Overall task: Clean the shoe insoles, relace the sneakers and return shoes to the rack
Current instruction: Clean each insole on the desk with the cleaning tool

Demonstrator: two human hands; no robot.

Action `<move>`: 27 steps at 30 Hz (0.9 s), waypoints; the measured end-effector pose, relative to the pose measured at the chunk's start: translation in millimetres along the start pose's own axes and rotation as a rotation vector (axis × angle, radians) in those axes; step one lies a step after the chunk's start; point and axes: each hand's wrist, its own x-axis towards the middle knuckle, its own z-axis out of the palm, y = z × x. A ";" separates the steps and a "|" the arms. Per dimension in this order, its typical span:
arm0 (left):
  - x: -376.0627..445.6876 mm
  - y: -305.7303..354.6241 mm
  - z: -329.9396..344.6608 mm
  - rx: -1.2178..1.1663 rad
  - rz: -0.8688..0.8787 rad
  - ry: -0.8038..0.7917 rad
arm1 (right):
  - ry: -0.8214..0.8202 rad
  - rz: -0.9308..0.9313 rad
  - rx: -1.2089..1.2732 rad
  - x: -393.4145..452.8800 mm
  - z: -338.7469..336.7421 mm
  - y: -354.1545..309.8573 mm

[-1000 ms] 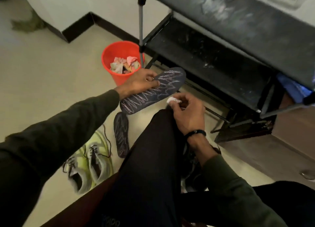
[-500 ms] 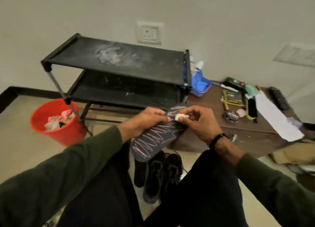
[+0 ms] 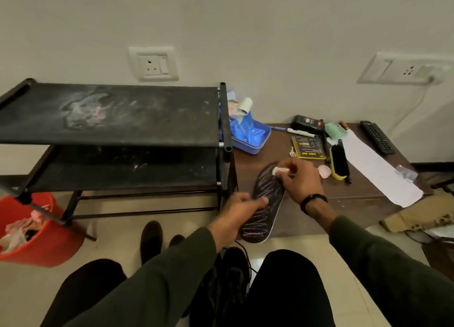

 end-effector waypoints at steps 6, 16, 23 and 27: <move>10.8 -23.8 11.0 0.955 0.788 0.242 | 0.014 -0.064 -0.148 45.8 23.7 24.8; 53.2 -15.8 9.9 1.161 0.828 0.252 | -0.175 -0.121 -0.583 80.1 32.3 26.4; 57.2 13.4 8.2 1.155 0.725 0.181 | -0.190 -0.234 -0.551 17.4 40.7 29.1; 62.0 18.0 3.7 1.152 0.691 0.213 | -0.225 -0.316 -0.571 -17.8 34.4 25.9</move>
